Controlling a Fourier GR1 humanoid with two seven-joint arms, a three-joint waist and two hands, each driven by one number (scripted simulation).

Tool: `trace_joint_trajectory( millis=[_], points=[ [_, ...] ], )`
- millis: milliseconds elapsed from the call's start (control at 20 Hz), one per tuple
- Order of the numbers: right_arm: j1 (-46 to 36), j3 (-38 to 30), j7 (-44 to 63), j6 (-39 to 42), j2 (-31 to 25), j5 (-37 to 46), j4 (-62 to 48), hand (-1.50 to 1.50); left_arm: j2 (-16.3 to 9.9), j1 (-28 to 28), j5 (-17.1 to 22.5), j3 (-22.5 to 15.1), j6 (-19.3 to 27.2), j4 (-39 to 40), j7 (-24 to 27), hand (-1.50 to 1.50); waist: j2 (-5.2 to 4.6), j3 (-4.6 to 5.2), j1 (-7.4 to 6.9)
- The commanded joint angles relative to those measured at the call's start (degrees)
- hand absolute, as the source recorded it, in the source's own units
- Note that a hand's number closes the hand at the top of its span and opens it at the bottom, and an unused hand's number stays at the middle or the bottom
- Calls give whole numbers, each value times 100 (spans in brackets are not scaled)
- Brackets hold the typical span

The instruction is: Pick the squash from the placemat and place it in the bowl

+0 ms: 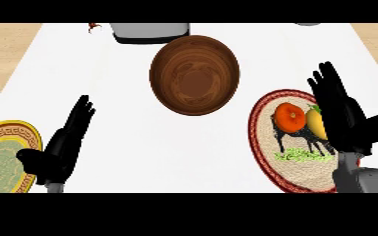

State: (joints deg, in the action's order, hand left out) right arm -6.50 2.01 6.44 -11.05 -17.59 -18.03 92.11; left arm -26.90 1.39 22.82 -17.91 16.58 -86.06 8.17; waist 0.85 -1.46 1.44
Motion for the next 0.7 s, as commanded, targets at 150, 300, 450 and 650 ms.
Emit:
trace_joint_trajectory(
  millis=[150, 300, 450, 650],
  points=[
    [371, -64, 397, -1604, -575, 1795, 437, 150, 237, -524, 204, -195, -249, -319, -473, 0, -48, 181, 153],
    [1225, -484, 900, -2039, -1429, 2777, -624, 150, 310, -430, 290, -228, -313, -417, -377, 0, -269, 332, 569],
    [1260, -653, 789, -3903, -253, 3306, 92, -150, 469, -490, 469, -354, -407, -504, -611, 0, -38, 196, 368],
    [1253, 738, 1329, -4092, 7, 5117, 448, -150, 609, -943, 472, -531, -497, -465, -1002, 0, -93, 186, -71]
  ],
)
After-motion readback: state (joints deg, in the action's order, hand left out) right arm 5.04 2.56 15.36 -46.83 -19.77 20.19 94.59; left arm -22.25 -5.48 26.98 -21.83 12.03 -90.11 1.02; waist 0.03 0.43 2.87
